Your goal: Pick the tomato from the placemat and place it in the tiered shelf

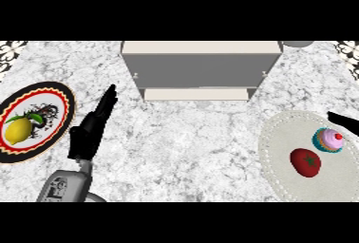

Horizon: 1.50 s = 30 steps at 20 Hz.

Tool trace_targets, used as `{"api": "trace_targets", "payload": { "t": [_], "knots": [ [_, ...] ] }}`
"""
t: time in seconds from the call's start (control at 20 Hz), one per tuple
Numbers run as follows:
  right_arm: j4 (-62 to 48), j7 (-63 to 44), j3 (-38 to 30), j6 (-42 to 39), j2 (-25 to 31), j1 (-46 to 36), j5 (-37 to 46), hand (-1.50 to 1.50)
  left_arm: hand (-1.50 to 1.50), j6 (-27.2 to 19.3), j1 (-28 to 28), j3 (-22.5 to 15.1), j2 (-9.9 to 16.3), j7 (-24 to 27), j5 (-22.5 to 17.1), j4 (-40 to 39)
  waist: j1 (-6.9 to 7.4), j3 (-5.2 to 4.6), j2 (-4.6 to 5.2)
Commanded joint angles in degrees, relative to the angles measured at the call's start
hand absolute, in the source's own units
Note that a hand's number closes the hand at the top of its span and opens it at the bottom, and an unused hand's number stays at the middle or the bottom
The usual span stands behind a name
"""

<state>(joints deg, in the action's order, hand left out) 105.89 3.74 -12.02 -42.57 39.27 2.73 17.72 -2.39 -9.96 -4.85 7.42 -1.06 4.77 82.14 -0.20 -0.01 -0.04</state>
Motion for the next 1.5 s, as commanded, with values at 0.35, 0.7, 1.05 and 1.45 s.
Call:
{"api": "trace_targets", "payload": {
  "t": [0.35, 0.7, 1.05, 1.45],
  "knots": [
    [-3.0, 2.6, 1.7, 0.3, -6.3, -1.4, 11.6, -1.5, 0.0, 2.7, 2.3, 1.5, -0.4, -0.3, 0.5, 3.0, 0.21, 0.01, 0.03],
    [-2.2, 3.2, 4.0, 2.1, -10.5, 0.5, 17.4, -1.5, 0.0, 2.1, -1.4, 2.5, -2.1, -1.3, 1.5, 0.1, 0.04, 0.01, 0.03],
    [-7.6, 5.0, 5.0, 2.9, -11.1, -3.3, 22.2, -1.5, 0.0, 2.8, -4.1, 4.3, -2.1, 0.4, 1.8, -4.4, 0.09, 0.01, 0.08],
    [-11.2, 6.3, 3.9, 3.8, -11.8, -6.2, 25.7, -1.5, 0.0, 0.7, -0.6, 1.1, -5.1, 1.1, 5.3, -1.6, 0.21, 0.01, 0.05]
  ]
}}
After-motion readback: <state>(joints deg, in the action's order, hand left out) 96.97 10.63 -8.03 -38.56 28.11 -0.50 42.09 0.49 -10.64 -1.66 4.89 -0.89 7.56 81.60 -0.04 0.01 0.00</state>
